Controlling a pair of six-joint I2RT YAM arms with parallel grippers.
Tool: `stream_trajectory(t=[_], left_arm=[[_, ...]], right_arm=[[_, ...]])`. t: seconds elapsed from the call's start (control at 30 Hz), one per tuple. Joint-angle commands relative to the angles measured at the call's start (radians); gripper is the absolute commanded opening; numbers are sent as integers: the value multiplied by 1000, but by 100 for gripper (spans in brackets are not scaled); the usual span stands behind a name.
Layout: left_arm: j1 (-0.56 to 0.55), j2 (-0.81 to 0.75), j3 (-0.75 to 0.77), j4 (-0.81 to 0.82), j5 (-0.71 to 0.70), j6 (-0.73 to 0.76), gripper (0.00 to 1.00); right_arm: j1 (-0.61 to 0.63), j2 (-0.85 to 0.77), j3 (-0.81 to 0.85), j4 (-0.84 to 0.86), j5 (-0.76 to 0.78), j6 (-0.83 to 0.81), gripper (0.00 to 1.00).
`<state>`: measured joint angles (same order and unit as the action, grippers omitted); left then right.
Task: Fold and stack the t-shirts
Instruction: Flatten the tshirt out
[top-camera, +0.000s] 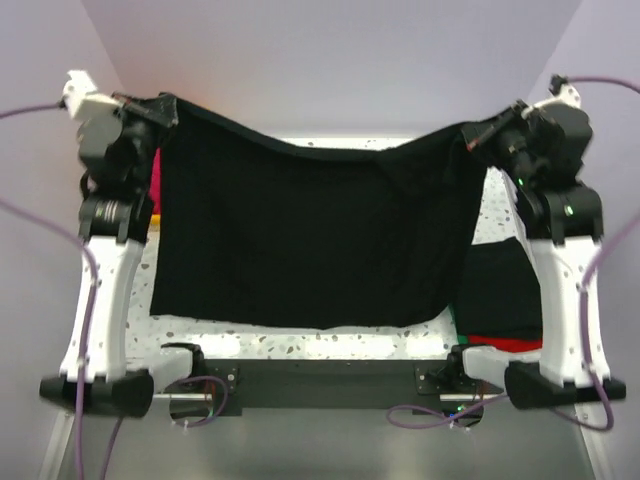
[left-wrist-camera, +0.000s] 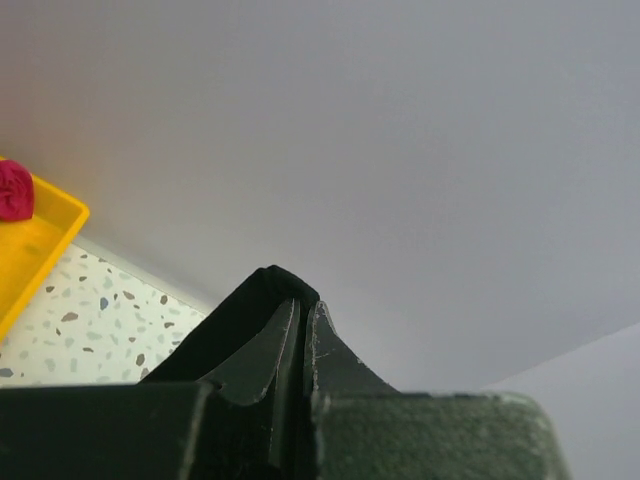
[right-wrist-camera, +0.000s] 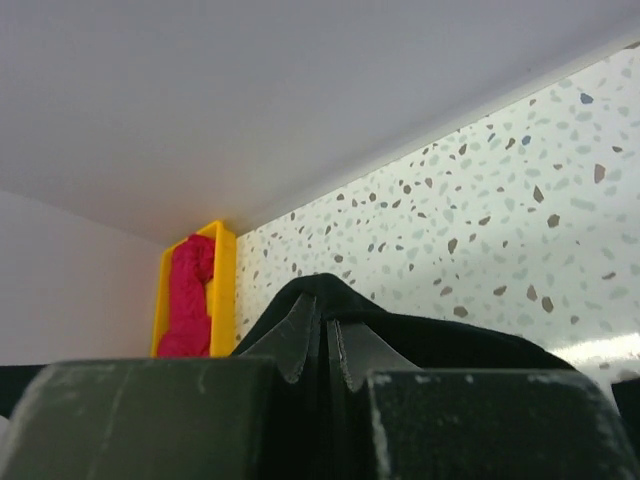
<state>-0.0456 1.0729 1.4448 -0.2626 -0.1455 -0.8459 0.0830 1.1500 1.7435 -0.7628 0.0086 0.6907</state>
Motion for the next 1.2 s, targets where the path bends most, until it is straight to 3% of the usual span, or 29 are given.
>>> stream_trajectory(t=[0.0, 0.07, 0.27, 0.3, 0.37, 0.47, 0.67, 0.73, 0.87, 1.17], left_arm=[[18, 175, 159, 186, 17, 8, 0], [35, 319, 238, 241, 58, -5, 0], [134, 692, 658, 344, 236, -122, 0], [153, 760, 768, 347, 251, -131, 0], [170, 798, 837, 379, 273, -148, 0], [200, 802, 815, 473, 287, -180, 0], [214, 704, 528, 549, 311, -191, 0], [217, 651, 387, 560, 331, -191, 0], [217, 524, -15, 600, 333, -197, 0], [219, 297, -599, 445, 293, -168, 0]], right_arm=[[-6, 140, 80, 233, 7, 32, 0], [-6, 227, 199, 269, 14, 35, 0], [-23, 520, 589, 342, 2, 40, 0], [-25, 549, 617, 358, 4, 36, 0], [-28, 557, 636, 427, 5, 36, 0], [-31, 519, 541, 525, 14, 27, 0], [-37, 407, 228, 596, 28, 33, 0], [-42, 375, 144, 577, 25, 50, 0], [-48, 222, -202, 571, 19, 98, 0], [-46, 30, -779, 470, -7, 112, 0]])
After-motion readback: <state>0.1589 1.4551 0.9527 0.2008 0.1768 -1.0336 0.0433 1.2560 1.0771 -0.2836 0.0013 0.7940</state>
